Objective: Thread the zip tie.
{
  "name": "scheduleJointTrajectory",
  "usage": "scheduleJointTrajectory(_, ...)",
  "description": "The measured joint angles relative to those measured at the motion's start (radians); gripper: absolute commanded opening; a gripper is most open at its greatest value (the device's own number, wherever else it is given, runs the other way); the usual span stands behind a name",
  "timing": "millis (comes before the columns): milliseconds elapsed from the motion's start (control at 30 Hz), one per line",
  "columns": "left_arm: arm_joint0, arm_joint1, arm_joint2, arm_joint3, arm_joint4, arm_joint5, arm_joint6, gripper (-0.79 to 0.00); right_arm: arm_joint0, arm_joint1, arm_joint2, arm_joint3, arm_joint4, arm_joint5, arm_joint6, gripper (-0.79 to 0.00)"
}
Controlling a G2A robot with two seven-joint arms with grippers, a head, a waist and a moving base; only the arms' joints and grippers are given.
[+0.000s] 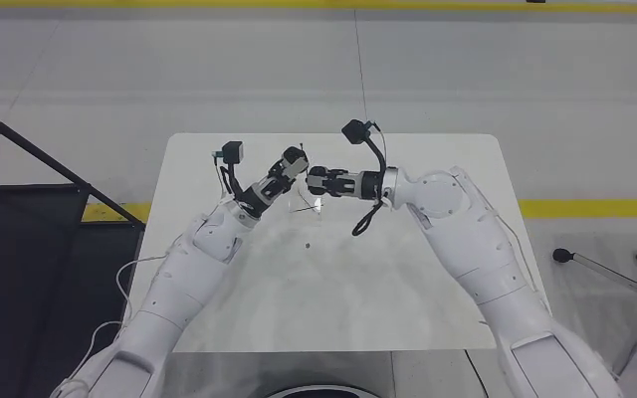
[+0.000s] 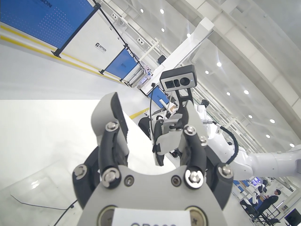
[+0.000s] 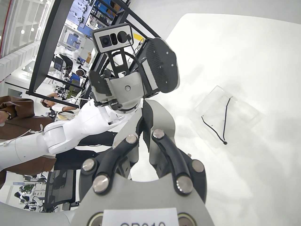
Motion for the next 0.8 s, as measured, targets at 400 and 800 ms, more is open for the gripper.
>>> scheduleJointTrajectory(400, 0.009, 0.022, -0.019, -0.001, -0.200, -0.044, -0.240, -0.215, 0.045, 0.014, 0.007, 0.007, -0.006, -0.034, 0.157, -0.785)
scheduleJointTrajectory(800, 0.007, 0.034, -0.024, 0.001, -0.348, -0.044, -0.400, -0.416, 0.082, 0.007, -0.028, 0.043, 0.013, -0.054, 0.199, -0.785)
